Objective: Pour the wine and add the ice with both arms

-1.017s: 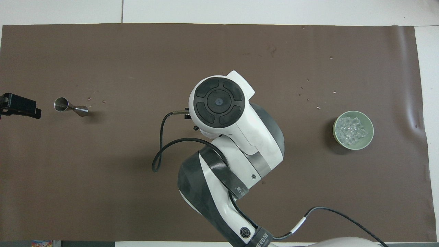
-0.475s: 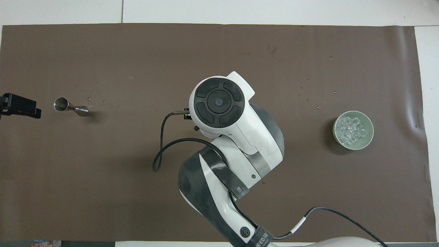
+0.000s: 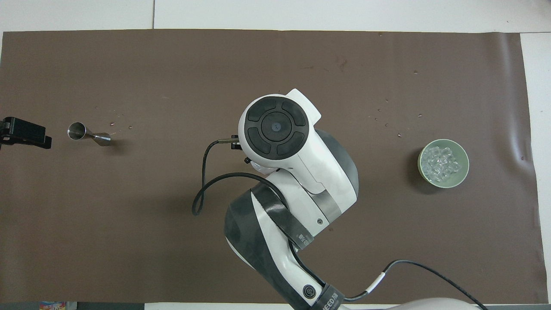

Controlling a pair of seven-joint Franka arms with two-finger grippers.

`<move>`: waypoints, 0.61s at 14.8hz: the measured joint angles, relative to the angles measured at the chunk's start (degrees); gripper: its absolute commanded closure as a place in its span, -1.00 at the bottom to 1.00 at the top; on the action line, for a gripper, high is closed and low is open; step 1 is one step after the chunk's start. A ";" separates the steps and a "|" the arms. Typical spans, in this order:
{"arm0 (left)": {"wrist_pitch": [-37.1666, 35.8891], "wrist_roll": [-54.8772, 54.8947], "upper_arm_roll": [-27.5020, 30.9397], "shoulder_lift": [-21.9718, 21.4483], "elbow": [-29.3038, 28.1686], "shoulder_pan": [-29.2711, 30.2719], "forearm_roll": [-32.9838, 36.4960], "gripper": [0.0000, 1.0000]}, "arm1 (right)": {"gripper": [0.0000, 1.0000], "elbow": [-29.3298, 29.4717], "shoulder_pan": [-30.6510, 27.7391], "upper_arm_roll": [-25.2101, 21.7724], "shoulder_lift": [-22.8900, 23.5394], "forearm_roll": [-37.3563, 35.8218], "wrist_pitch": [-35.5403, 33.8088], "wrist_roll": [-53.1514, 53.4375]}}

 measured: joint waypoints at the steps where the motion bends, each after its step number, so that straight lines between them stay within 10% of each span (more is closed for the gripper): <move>1: 0.00 0.00 0.00 0.00 0.00 0.00 0.00 -1.00 | -0.11 0.22 -0.48 -0.16 -0.15 -0.11 -0.01 0.00; 5: 0.00 0.00 0.00 0.00 0.00 0.00 0.00 -1.00 | -0.23 1.19 -5.04 -0.65 -1.81 -0.76 -2.73 -1.75; 9: 0.00 0.00 0.00 0.00 0.00 0.00 0.00 -1.00 | -1.00 1.26 -12.06 -0.88 -4.11 -2.26 -8.22 -10.07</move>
